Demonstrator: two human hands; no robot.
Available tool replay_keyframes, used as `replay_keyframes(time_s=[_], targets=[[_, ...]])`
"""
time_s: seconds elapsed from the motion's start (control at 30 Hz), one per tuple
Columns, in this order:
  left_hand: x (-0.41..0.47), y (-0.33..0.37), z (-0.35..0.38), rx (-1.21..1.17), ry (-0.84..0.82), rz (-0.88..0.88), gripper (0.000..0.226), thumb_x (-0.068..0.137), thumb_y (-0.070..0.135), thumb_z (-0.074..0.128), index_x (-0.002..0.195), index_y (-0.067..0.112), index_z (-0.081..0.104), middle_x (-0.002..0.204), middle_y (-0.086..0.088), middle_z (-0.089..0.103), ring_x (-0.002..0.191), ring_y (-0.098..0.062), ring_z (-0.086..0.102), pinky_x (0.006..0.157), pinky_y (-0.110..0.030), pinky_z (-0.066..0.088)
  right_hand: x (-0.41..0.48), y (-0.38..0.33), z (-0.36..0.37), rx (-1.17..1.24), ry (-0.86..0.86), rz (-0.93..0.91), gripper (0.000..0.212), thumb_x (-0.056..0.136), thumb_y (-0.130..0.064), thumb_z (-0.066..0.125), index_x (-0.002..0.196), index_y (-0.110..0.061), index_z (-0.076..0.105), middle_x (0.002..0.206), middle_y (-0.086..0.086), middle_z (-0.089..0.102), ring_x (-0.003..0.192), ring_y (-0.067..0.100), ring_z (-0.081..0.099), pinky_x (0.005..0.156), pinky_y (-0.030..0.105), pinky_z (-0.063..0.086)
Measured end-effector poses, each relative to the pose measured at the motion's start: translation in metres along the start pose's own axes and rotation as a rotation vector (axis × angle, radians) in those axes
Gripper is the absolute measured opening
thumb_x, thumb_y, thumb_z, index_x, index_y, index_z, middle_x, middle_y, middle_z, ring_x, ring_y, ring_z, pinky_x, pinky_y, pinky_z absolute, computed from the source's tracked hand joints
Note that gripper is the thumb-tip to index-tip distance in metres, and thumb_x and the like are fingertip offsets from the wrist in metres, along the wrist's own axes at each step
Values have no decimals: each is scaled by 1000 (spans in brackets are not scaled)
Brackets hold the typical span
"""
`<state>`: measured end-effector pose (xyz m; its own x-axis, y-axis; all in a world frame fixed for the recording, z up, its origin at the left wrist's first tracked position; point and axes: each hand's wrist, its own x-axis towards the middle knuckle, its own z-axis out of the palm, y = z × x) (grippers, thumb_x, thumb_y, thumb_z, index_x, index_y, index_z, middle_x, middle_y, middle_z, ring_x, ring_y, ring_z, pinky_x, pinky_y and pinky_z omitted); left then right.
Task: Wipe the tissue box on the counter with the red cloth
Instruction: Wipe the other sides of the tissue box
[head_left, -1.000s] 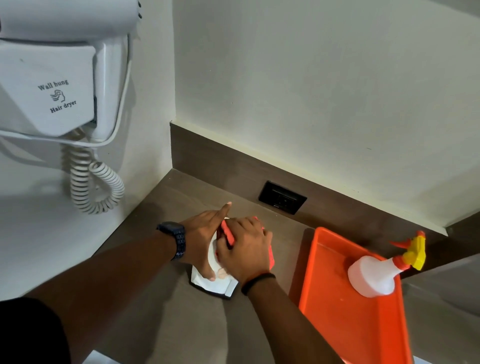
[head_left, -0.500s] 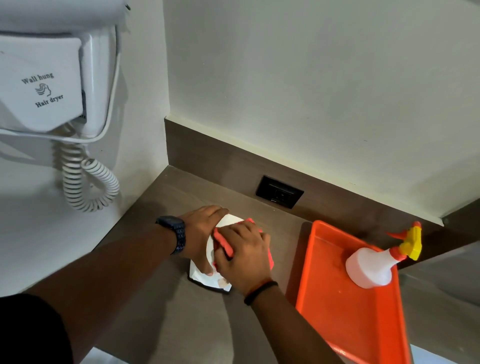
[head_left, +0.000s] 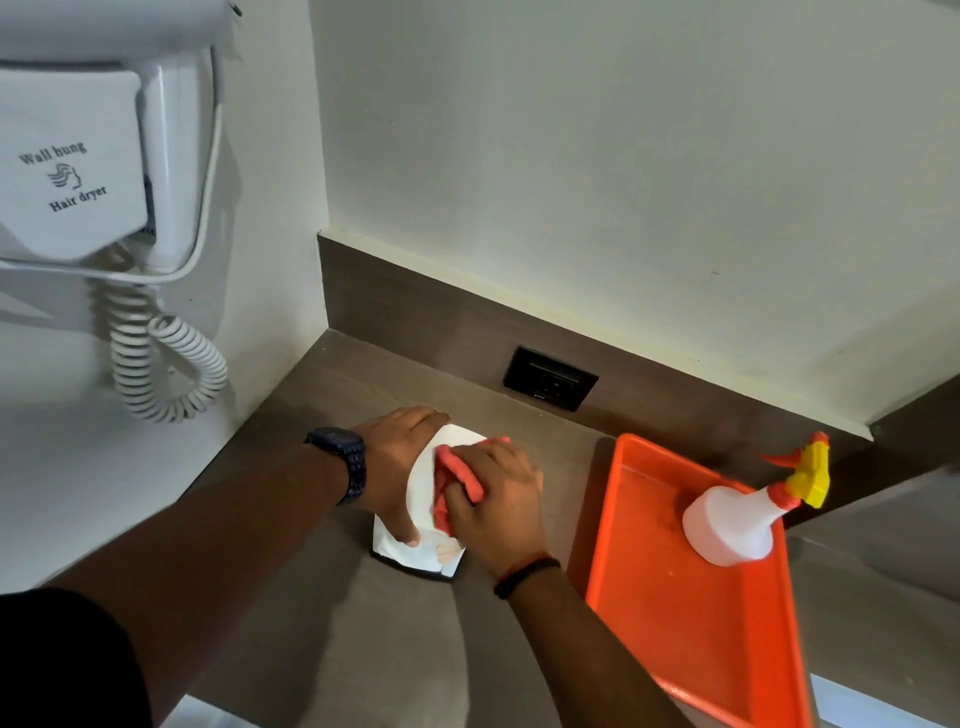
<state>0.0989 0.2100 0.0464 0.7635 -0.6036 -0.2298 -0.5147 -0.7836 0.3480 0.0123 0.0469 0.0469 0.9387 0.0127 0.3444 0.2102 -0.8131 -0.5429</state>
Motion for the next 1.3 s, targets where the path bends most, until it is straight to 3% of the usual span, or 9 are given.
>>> replay_keyframes(time_s=[0.13, 0.27, 0.4, 0.53, 0.67, 0.9, 1.0, 1.13, 1.3], targets=[[-4, 1, -2, -13, -15, -16, 134, 26, 67, 76, 139, 32, 11, 148, 2, 26, 133, -17, 26, 108, -31, 29, -14, 21, -2, 812, 378, 805, 24, 84, 5, 56, 91, -6, 76, 71, -1, 76, 65, 9, 65, 68, 28, 53], [-4, 4, -4, 120, -43, 5, 142, 32, 73, 77, 142, 30, -1, 156, -2, 13, 141, -21, 11, 116, -38, 19, -27, 41, -4, 1023, 553, 1078, 17, 90, 4, 55, 97, 8, 70, 83, 16, 67, 78, 25, 60, 80, 38, 49], [2, 20, -3, 218, -28, 82, 146, 28, 86, 62, 143, 28, -7, 157, -5, 11, 142, -24, 9, 117, -42, 14, -21, 44, 2, 1060, 514, 1082, 17, 90, 2, 58, 101, 7, 70, 74, 8, 71, 67, 15, 65, 68, 27, 54], [7, 25, 3, 219, 30, 91, 141, 31, 81, 64, 145, 19, 7, 153, -7, 24, 138, -25, 22, 115, -40, 22, -11, 31, 23, 1136, 400, 980, 21, 91, 2, 59, 108, -3, 70, 108, 20, 72, 91, 20, 68, 89, 36, 55], [8, 22, 8, 224, 65, 98, 139, 30, 83, 61, 143, 18, 12, 148, -6, 31, 134, -25, 29, 112, -37, 25, -22, 18, 48, 1255, 344, 959, 26, 98, -11, 53, 118, -21, 66, 128, 5, 68, 121, 19, 62, 111, 44, 45], [10, 23, 11, 271, 19, 58, 142, 29, 85, 63, 143, 18, 10, 148, -5, 28, 134, -26, 27, 112, -41, 26, -53, -3, 48, 1082, 387, 909, 24, 92, -27, 56, 99, -44, 71, 104, -16, 75, 105, 6, 68, 94, 32, 55], [14, 24, 10, 329, -19, 86, 136, 35, 91, 56, 144, 22, 13, 147, 0, 29, 134, -23, 29, 110, -42, 28, -28, 2, 37, 1005, 391, 789, 21, 93, -26, 57, 102, -39, 71, 104, -14, 75, 104, 2, 67, 94, 29, 53], [15, 28, 6, 348, -6, 96, 131, 35, 86, 59, 143, 24, 16, 144, 3, 33, 131, -21, 33, 107, -41, 31, -16, 12, 34, 971, 289, 739, 26, 97, -27, 53, 117, -24, 69, 118, -1, 72, 114, 11, 64, 104, 41, 50], [9, 31, 7, 346, 11, 92, 136, 33, 81, 62, 142, 17, 11, 147, -7, 31, 133, -28, 30, 111, -44, 29, -44, 5, 48, 1019, 259, 878, 14, 94, -38, 56, 102, -47, 64, 113, -8, 70, 112, 11, 64, 103, 46, 50]])
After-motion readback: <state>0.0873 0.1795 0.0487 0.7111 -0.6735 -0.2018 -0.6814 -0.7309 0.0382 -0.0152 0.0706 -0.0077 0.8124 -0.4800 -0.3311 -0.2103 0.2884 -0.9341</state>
